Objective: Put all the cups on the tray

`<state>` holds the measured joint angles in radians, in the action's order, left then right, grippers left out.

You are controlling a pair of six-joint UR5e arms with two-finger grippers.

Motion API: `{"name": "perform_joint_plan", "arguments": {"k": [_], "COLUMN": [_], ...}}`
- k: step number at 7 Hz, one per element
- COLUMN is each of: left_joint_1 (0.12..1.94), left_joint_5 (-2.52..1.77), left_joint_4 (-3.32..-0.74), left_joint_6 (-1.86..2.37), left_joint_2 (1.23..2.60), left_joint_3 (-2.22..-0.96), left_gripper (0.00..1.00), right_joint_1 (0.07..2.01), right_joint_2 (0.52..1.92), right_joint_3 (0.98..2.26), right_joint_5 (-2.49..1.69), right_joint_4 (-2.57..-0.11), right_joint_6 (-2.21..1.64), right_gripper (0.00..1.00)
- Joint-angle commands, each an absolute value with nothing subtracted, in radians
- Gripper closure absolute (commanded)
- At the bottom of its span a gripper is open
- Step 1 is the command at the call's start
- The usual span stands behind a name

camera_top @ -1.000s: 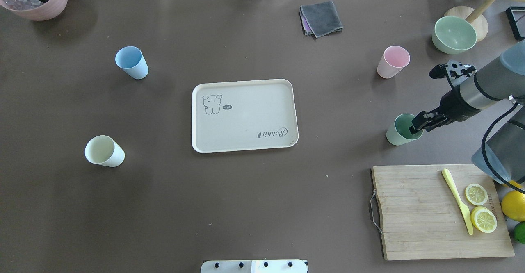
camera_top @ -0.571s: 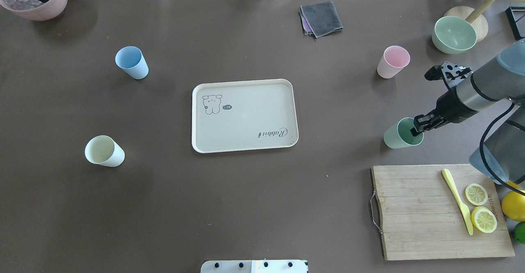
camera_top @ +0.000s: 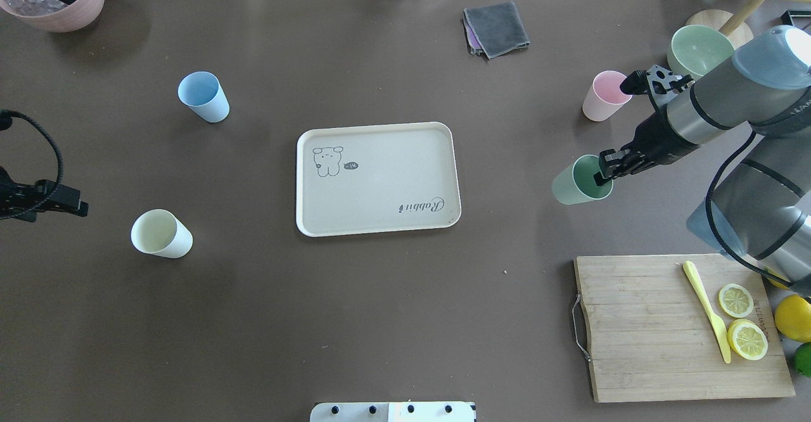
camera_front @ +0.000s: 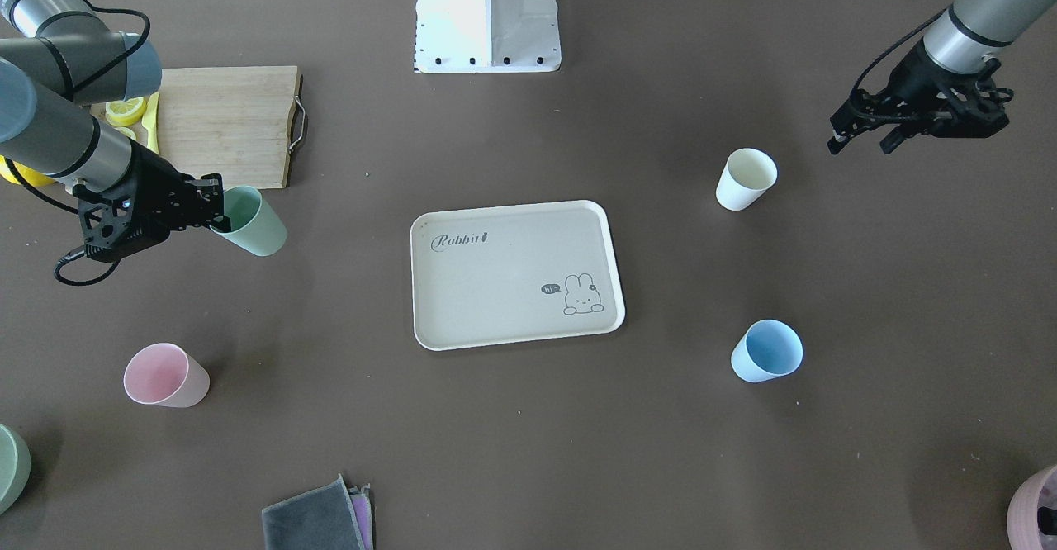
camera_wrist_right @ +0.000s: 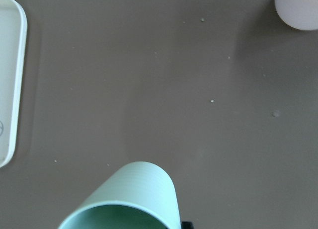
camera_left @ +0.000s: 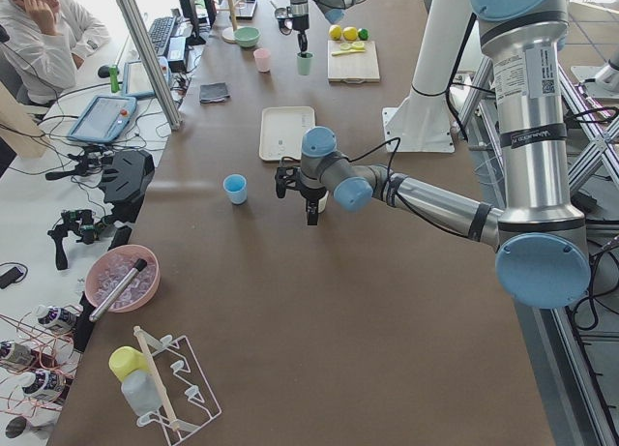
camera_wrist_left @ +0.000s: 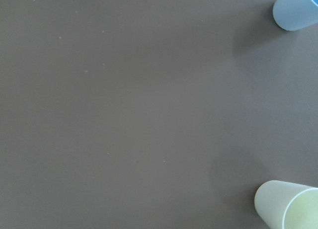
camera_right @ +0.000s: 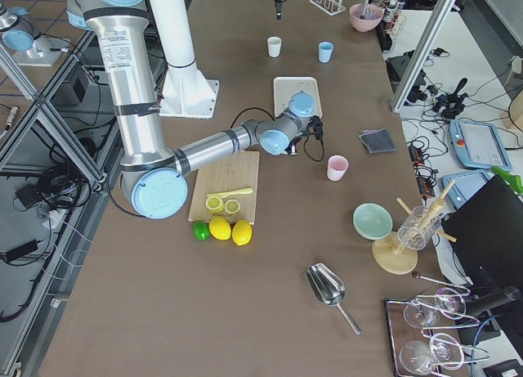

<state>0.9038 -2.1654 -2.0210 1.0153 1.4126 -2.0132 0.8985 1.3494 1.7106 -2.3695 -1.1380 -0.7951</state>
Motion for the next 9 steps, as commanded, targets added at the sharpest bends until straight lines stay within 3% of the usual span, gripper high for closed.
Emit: {"name": "perform_joint_plan", "arguments": {"k": [1, 3, 5, 6, 8, 9], "left_joint_1": [0.792, 0.755, 0.741, 0.735, 0.733, 0.733], "left_joint_5": [-2.102, -2.069, -2.068, -2.068, -2.069, -2.074], "left_joint_4": [-2.031, -2.031, -2.031, -2.031, -2.031, -2.029], "left_joint_6": [1.114, 1.146, 1.149, 1.149, 1.158, 1.184], "left_joint_2": [1.466, 1.531, 1.534, 1.535, 1.537, 1.563], "left_joint_3": [-2.003, -1.942, -1.925, -1.918, -1.916, -1.916], "left_gripper": [0.08, 0.13, 0.35, 0.4, 0.88, 1.0], "right_joint_1": [0.879, 0.874, 0.845, 0.812, 0.756, 0.741], "right_joint_2": [1.304, 1.27, 1.234, 1.209, 1.17, 1.158], "right_joint_3": [1.709, 1.715, 1.718, 1.715, 1.709, 1.704], "right_joint_5": [-2.359, -2.359, -2.356, -2.315, -2.255, -2.237], "right_joint_4": [-1.14, -1.14, -1.14, -1.14, -1.14, -1.141], "right_joint_6": [-0.876, -0.931, -1.017, -1.05, -1.121, -1.121], "right_gripper": [1.0, 1.0, 1.0, 1.0, 1.0, 1.0]}}
